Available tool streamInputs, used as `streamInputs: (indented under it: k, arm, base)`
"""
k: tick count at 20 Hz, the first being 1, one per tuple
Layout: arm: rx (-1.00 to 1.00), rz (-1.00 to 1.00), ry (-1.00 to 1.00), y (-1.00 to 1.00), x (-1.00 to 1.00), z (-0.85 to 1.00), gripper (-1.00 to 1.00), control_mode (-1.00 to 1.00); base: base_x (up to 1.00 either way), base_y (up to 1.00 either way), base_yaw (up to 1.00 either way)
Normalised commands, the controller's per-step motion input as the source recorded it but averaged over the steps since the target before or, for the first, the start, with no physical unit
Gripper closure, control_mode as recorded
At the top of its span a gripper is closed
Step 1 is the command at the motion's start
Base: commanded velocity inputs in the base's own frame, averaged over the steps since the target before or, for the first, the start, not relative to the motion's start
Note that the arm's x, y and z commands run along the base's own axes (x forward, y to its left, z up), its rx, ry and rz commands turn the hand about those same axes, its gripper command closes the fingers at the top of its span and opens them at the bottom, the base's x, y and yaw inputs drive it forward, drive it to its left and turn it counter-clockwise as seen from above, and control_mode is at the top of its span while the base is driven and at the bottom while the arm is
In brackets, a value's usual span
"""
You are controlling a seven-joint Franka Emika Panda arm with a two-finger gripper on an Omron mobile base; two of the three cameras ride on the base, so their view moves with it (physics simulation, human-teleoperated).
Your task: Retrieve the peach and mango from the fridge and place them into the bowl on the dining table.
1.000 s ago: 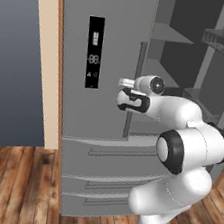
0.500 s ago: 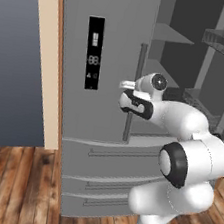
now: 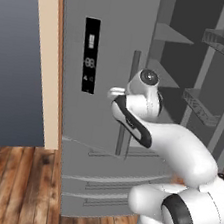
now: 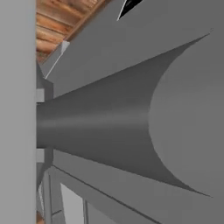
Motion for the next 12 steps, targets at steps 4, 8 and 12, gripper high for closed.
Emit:
streamInputs:
  k: [4, 8, 12]
  arm:
    - [-0.08, 0.00, -0.07, 0.53, -0.76, 0.54, 1.00, -1.00]
    - [-0.05, 0.00, -0.15, 0.46, -0.72, 0.81, -1.00, -1.00]
    - [-0.01, 0.00, -0.06, 0.28, -0.90, 1.00, -1.00, -1.00]
  base:
    - [0.00, 0.00, 0.00]
    - [0.00, 0.00, 0.00]
    - [0.00, 0.00, 0.00]
